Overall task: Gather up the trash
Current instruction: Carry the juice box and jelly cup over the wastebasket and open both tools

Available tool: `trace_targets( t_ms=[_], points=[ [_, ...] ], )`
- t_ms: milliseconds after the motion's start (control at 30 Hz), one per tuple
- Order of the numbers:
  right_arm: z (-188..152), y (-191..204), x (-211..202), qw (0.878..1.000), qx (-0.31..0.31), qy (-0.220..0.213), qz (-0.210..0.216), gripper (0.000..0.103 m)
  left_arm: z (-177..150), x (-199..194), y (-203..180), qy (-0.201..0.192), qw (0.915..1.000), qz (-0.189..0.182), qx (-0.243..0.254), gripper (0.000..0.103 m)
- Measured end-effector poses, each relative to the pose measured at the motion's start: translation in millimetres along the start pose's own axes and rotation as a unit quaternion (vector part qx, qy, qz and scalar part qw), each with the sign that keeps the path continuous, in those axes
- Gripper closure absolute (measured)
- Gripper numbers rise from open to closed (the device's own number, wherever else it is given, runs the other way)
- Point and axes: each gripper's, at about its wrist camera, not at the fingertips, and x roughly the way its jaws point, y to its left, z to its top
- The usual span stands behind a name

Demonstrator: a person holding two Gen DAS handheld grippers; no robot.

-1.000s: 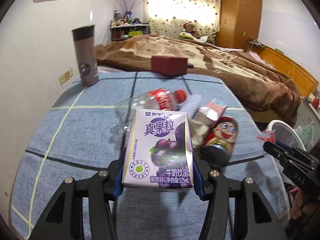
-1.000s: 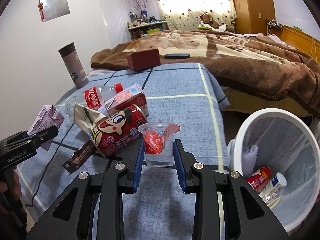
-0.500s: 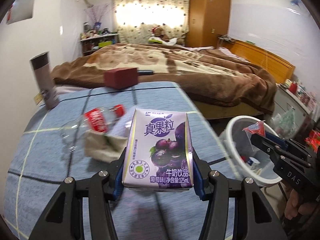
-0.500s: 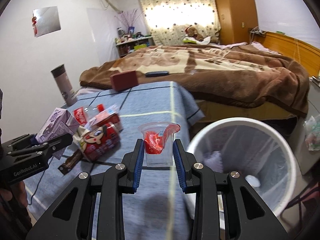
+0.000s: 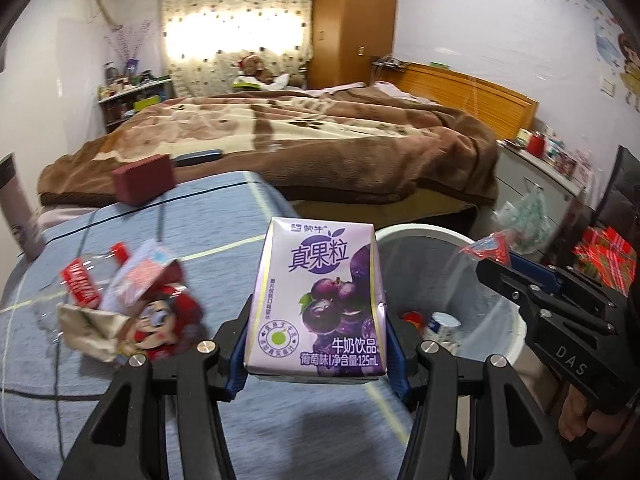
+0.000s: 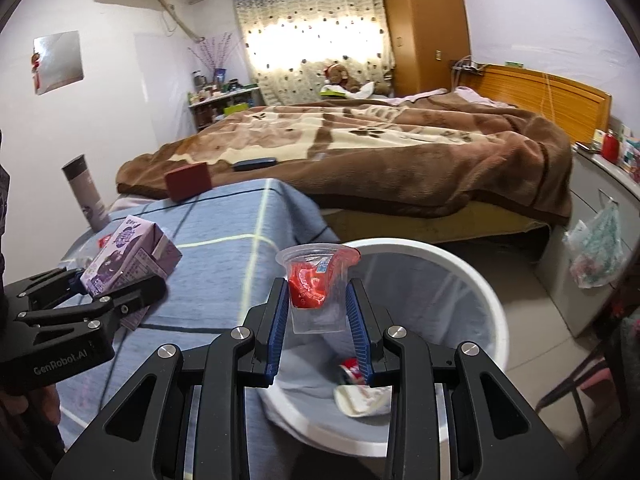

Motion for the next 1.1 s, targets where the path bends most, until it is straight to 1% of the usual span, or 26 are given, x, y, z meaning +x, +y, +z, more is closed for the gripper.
trace_targets(
  t_ms=[200,367,467,600,800,833,867,900,933,967,1033,1100],
  points=[
    [-2.6,-20.9,1.9,1.000,0.008,0.007,-0.021,0.072,7.3,18.7,-32.0,0.009,0.9996,-0.022,0.017,0.046],
    [-8.0,-37.2,6.5,0.999,0.013,0.020,-0.032,0.072,8.5,33.1,-52.9,0.026,0.9984,-0.040,0.031,0.046],
    [-10.8,-46.7,11.7,0.999,0.019,0.031,-0.038,0.072,7.2,44.3,-58.9,0.040,0.9977,-0.048,0.026,0.046],
    [-16.9,-56.8,20.4,0.997,0.027,0.051,-0.047,0.072,4.8,54.2,-68.7,0.052,0.9964,-0.057,0.036,0.046],
    [-21.7,-66.5,25.4,0.995,0.034,0.069,-0.056,0.071,1.2,66.4,-72.5,0.069,0.9952,-0.059,0.036,0.046],
    [-22.4,-67.8,27.1,0.995,0.036,0.075,-0.055,0.071,0.8,67.7,-72.3,0.070,0.9952,-0.057,0.036,0.043],
    [-23.0,-68.4,28.3,0.995,0.037,0.079,-0.057,0.071,0.8,68.9,-72.2,0.071,0.9953,-0.055,0.035,0.036],
    [-23.5,-68.9,28.7,0.994,0.038,0.080,-0.060,0.071,1.2,69.5,-71.5,0.073,0.9954,-0.054,0.032,0.034],
    [-23.2,-69.9,29.5,0.994,0.038,0.081,-0.061,0.069,1.0,69.0,-70.8,0.072,0.9953,-0.057,0.029,0.034],
    [-23.5,-69.6,29.4,0.994,0.038,0.082,-0.061,0.061,0.6,67.9,-70.3,0.071,0.9952,-0.061,0.029,0.033],
    [-23.7,-69.5,28.8,0.994,0.039,0.081,-0.061,0.046,-0.1,65.8,-68.7,0.068,0.9958,-0.055,0.029,0.033],
    [-23.6,-69.1,28.3,0.994,0.040,0.080,-0.056,0.045,-0.5,64.4,-66.0,0.068,0.9960,-0.051,0.027,0.033]
  ],
)
